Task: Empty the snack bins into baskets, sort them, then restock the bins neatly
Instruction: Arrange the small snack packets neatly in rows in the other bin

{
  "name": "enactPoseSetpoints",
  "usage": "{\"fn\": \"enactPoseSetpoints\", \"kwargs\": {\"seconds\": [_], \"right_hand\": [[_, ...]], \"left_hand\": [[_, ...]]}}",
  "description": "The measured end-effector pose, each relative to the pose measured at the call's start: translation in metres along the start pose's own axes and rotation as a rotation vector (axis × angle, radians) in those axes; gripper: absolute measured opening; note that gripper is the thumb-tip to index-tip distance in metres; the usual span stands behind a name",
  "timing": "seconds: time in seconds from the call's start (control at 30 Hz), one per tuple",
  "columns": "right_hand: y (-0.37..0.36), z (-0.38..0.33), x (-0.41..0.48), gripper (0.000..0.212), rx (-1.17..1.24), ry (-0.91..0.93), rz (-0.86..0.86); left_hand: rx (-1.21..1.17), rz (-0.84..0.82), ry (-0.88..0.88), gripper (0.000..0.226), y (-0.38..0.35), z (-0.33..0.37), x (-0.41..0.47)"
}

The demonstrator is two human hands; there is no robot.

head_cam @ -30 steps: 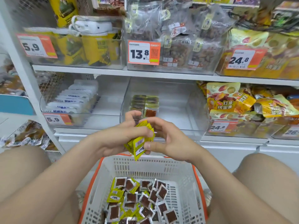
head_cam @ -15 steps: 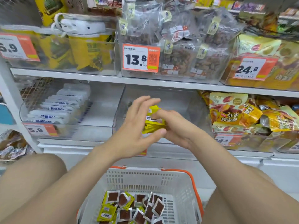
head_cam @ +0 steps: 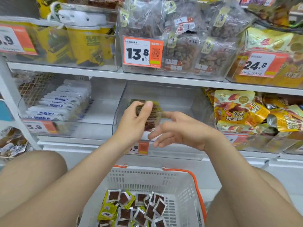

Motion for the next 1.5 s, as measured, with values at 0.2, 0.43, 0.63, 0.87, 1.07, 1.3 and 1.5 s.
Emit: {"fn": "enactPoseSetpoints", "kwargs": {"seconds": [0.2,0.43,0.63,0.87,1.07,1.3,1.5], "right_hand": [[-0.017,0.016,0.009,0.071,-0.742,0.51,0.261],[-0.024,0.024,0.022,0.09,-0.896,0.492,0.269],[-0.025,0.025,0.029,0.062,-0.927,0.533,0.288],[-0.013,0.019,0.027,0.061,-0.796,0.483,0.301],[0.013,0.043,0.062,0.055,-0.851,0.044,0.455],[0.01,0.069,0.111,0.059,-0.656,-0.181,0.279],[0.005,0.059,0.122,0.074,-0.789,-0.141,0.544]], "left_hand": [[-0.229,-0.083,0.32,0.039,0.0,-0.005,0.003],[-0.264,-0.092,0.45,0.034,0.009,-0.005,0.009],[-0.221,-0.057,0.467,0.031,0.011,-0.009,0.012],[-0.018,-0.147,0.365,0.053,0.016,-0.006,0.013],[0.952,-0.286,-0.08,0.036,0.029,-0.028,0.006],[1.264,-0.489,-0.037,0.063,0.026,-0.045,0.0],[1.261,-0.495,-0.027,0.065,0.028,-0.051,0.001]]}}
Point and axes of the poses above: each hand's wrist, its own x-axis towards the middle knuckle, its own y-axis out of the back of the hand, z = x × y, the point moved 1 cm from there along x, towards the middle knuckle, and after that the axes turned 2 degrees about y, right-handed, at the moved point
